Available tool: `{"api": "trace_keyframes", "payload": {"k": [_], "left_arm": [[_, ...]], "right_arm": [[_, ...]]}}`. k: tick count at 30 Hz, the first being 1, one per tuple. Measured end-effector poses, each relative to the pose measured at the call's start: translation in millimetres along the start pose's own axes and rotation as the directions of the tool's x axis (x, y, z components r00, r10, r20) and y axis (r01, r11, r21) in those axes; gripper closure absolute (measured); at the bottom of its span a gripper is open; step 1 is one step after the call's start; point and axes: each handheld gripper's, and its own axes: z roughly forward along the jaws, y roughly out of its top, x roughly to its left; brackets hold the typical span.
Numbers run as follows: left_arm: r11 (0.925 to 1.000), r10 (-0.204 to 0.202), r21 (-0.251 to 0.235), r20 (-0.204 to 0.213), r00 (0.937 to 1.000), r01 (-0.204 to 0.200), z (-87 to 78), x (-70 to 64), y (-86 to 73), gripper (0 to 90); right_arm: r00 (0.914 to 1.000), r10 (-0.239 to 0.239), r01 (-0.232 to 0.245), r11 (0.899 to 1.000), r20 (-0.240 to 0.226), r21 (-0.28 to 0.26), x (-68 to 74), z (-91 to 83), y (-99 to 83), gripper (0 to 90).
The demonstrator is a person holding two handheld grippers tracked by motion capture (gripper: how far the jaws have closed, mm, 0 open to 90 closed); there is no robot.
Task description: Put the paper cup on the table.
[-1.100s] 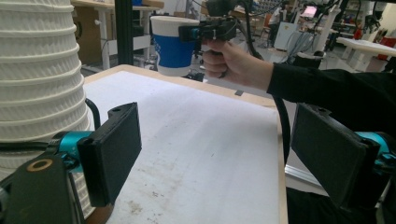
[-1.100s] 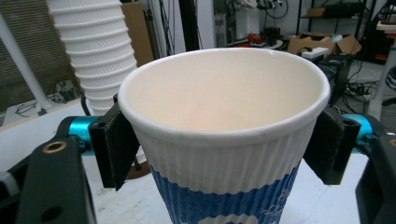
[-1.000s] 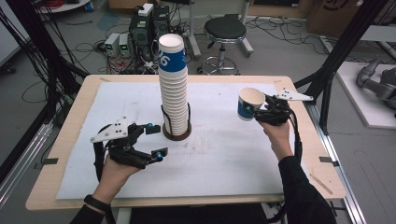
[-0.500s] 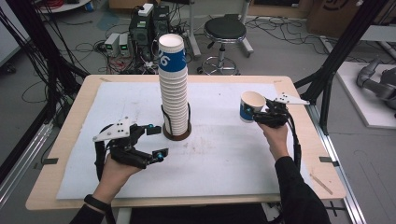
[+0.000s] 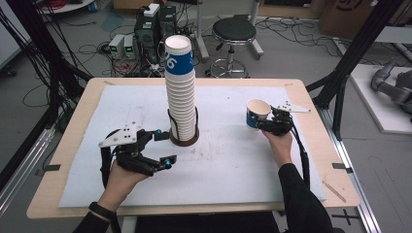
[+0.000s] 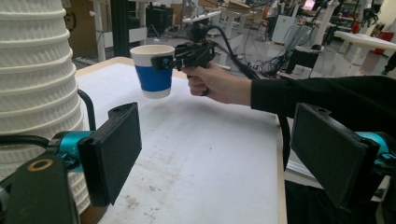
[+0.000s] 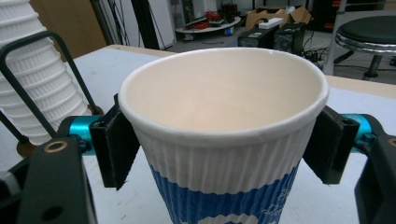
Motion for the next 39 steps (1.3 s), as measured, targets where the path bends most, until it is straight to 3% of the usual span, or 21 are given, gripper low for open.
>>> {"api": "trace_keyframes", "payload": {"k": [6,13,22,39], "left_arm": [[1.0,-0.002,-0.001,0.005,1.0,0.002,1.5,-0.9,-0.4,16.6],[1.0,-0.003,-0.002,0.008,1.0,0.003,3.2,-1.0,-1.2,16.6],[1.0,-0.002,0.003,0.006,1.0,0.002,3.6,-1.5,-1.4,16.6],[1.0,0.0,0.002,0.006,1.0,0.0,3.9,-3.0,-0.6,16.6]], "right_arm": [[0.9996,0.004,-0.004,1.0,0.028,0.0,-0.6,9.4,-5.6,22.5],[0.9989,0.003,-0.005,0.999,0.046,0.037,-4.9,17.6,-12.6,22.4],[0.9987,0.016,-0.019,0.998,0.048,0.063,-6.4,17.6,-13.9,20.9],[0.9964,-0.022,0.011,0.992,0.081,0.128,1.7,13.9,-10.1,18.1]]}}
